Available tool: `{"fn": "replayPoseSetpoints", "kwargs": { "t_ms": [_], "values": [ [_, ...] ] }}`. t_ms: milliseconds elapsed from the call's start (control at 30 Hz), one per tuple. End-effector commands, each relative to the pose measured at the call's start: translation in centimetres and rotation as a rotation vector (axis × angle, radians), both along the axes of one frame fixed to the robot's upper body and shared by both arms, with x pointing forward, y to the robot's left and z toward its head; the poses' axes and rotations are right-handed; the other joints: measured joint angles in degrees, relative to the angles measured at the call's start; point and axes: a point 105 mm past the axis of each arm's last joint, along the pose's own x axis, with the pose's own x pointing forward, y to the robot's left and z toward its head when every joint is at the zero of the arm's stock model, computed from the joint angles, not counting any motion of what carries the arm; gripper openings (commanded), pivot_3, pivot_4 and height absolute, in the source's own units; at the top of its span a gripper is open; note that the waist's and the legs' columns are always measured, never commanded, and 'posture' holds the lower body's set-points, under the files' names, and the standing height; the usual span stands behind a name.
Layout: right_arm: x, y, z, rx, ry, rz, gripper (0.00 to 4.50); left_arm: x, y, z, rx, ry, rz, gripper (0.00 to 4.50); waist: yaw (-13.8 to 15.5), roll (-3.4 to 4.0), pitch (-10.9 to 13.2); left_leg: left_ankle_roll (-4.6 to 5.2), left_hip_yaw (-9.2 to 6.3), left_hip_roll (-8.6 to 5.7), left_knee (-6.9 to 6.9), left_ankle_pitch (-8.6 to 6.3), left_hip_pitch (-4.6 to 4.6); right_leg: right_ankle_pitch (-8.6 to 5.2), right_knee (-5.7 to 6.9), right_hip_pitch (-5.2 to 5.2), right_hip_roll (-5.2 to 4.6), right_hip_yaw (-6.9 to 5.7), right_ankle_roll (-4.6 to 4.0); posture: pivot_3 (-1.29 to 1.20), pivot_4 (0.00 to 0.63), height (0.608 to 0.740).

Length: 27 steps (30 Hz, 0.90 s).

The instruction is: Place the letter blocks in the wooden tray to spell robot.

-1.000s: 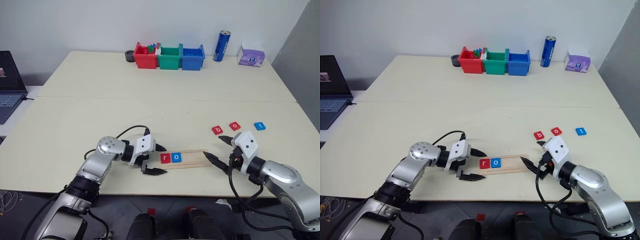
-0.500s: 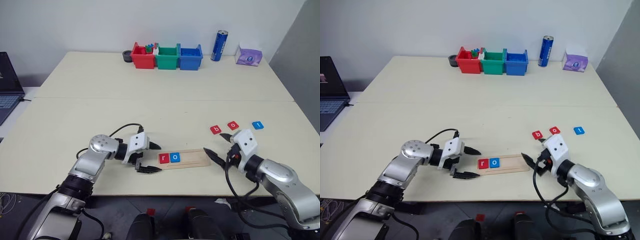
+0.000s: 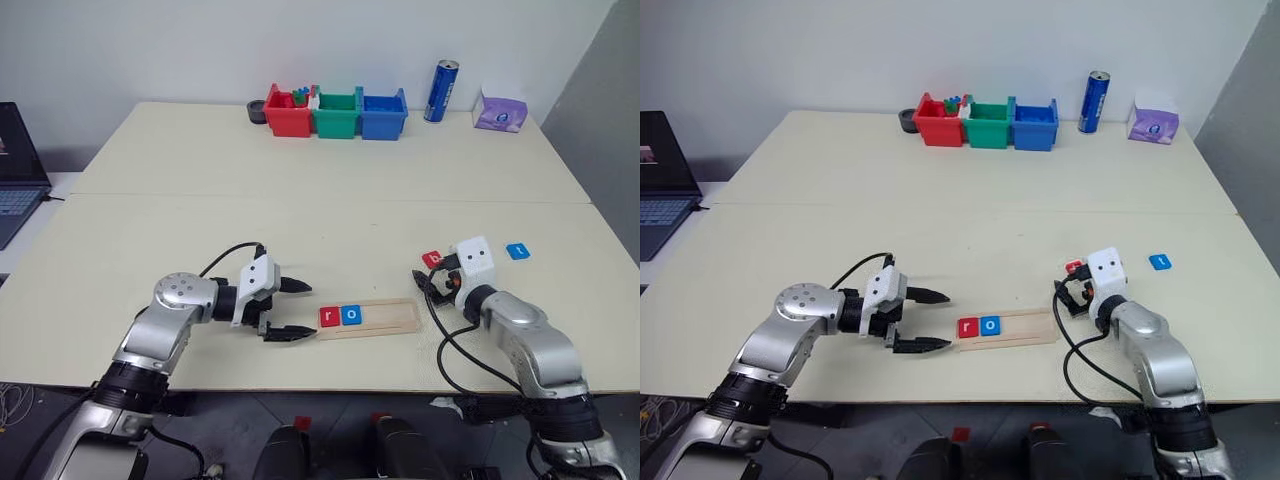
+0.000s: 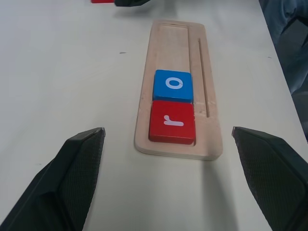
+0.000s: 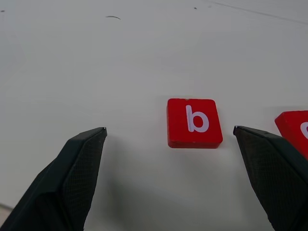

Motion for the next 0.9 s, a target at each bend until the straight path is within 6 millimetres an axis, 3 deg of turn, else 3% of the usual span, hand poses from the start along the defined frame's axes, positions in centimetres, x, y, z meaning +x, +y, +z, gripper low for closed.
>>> {"fn": "replayPoseSetpoints", "kwargs": {
  "t_ms": [33,133,233,467,567,667,900],
  "values": [
    [1.0,-0.4,0.7,0.008,-0.038,-0.041,4.5,-0.2,0.1,0.9,-0.008,-0.058,-0.014,4.47,0.0,0.0,0.0,0.0,0.0,0.0,0.0,0.0,-0.01,0.0,0.0,0.0,0.0,-0.01,-0.01,0.0,0.15,0.74],
    [1.4,-0.4,-0.1,0.034,-0.007,-0.068,4.5,-0.4,-0.1,1.0,-0.021,-0.072,-0.018,4.47,-0.01,0.0,0.0,0.0,0.0,0.01,-0.01,0.0,-0.01,0.0,0.0,-0.01,0.0,-0.01,-0.01,0.0,0.15,0.74],
    [1.6,-0.6,-0.4,0.026,0.004,-0.094,3.88,-0.6,-0.2,1.1,-0.027,-0.083,-0.024,4.5,-0.03,0.01,0.0,0.0,0.0,0.01,0.0,0.0,0.01,0.01,0.02,-0.01,0.0,0.02,-0.01,0.0,0.15,0.74],
    [1.1,-0.9,0.0,0.004,-0.013,-0.105,1.45,-1.0,-0.2,1.0,-0.043,-0.103,-0.038,4.5,0.06,0.01,0.0,0.0,-0.01,-0.01,0.02,0.0,0.0,0.01,0.01,0.02,-0.03,0.0,-0.01,0.0,0.15,0.74],
    [-0.1,-1.6,0.8,-0.012,-0.043,-0.134,1.47,-1.2,-0.3,1.1,-0.059,-0.108,-0.052,4.5,0.15,0.01,0.0,0.0,-0.02,0.0,0.01,0.0,-0.02,0.0,0.0,0.01,-0.03,-0.02,-0.01,0.0,0.15,0.74],
    [-2.5,-2.5,1.1,-0.025,-0.052,-0.184,1.47,-1.2,-0.6,1.1,-0.07,-0.111,-0.067,4.5,0.24,0.02,0.0,0.0,-0.07,-0.01,-0.02,0.0,-0.12,-0.01,-0.02,-0.01,-0.05,-0.02,-0.03,0.0,0.15,0.74],
    [-7.7,-2.3,-0.1,0.008,0.009,-0.291,1.47,-1.3,-1.3,1.1,-0.072,-0.1,-0.098,4.5,-0.02,0.04,-0.02,-0.01,-0.13,0.04,-0.02,0.0,-0.2,-0.17,0.01,-0.09,-0.02,-0.01,0.19,0.0,0.15,0.74]
  ]
}}
